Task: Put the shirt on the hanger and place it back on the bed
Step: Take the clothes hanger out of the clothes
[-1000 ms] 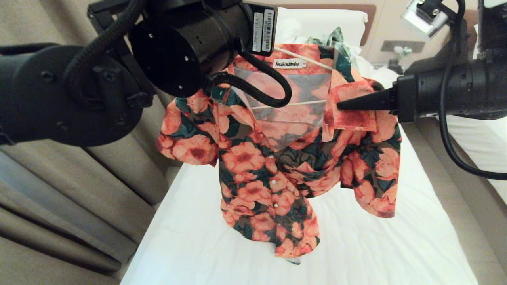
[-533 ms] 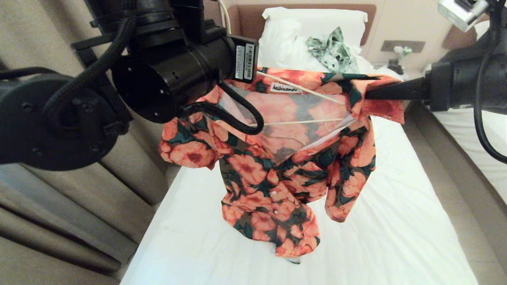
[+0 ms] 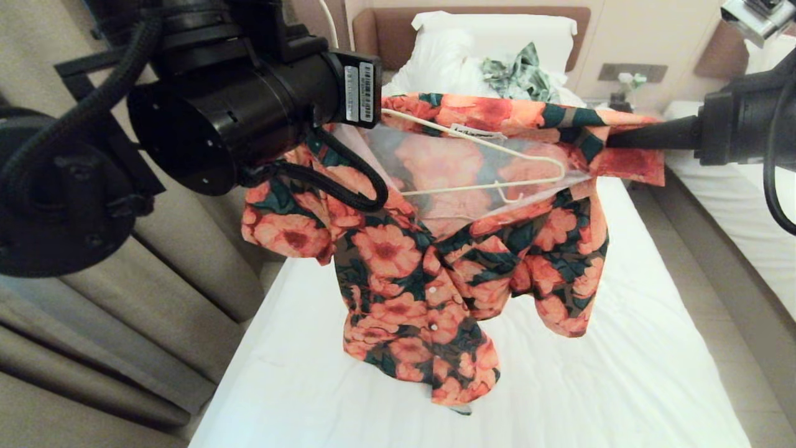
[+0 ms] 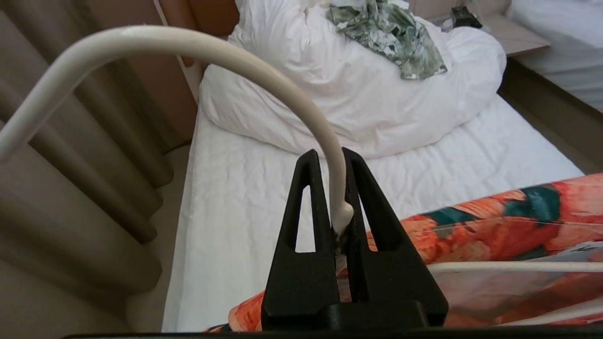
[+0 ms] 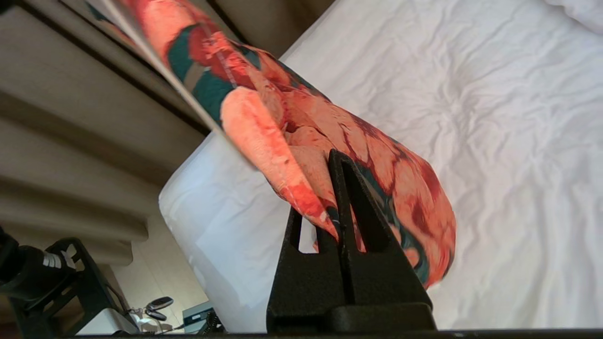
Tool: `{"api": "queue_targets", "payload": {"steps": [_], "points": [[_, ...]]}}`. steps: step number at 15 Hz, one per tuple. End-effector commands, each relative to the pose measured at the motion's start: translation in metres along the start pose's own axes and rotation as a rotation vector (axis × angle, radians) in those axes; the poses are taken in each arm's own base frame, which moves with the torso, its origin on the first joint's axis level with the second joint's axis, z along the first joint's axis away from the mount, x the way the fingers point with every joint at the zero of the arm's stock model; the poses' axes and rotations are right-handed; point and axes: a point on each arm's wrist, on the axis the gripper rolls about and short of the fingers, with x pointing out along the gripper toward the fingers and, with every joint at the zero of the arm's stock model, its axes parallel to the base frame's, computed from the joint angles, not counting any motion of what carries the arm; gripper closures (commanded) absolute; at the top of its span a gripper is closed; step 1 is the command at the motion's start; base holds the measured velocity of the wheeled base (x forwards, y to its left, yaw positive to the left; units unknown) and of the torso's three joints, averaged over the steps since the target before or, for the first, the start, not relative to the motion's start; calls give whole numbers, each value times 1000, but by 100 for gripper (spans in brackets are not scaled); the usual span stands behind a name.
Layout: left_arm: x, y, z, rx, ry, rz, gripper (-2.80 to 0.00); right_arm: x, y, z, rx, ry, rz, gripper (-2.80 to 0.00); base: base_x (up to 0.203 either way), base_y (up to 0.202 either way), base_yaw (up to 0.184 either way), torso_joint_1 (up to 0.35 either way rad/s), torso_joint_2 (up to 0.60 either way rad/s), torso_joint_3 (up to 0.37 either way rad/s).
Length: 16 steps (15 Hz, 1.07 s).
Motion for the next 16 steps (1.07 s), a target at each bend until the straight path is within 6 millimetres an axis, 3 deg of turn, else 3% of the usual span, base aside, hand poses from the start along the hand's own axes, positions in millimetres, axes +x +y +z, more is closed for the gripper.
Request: {"api": "queue_targets", "payload": {"steps": [1,6,10,11,16], "points": [[-2,3,3,-2,-7,7,0,1,-5,-2,10,8,-11,0,0,0,0,0,0,0],[-3,4,13,-21,-36,11,0,30,-25,-20,60,83,-12,0,0,0,0,0,0,0],[3,0,9,-43,-27,7,0,51,-38,-31,85,127,-12,0,0,0,0,0,0,0],[5,-2,7,-41,-22,6,0,51,-39,-32,86,131,-13,-280,0,0,0,0,0,0],[5,-13,7,-43,-22,-21,0,39,-38,-30,76,123,-30,-280,0,0,0,0,0,0]]}}
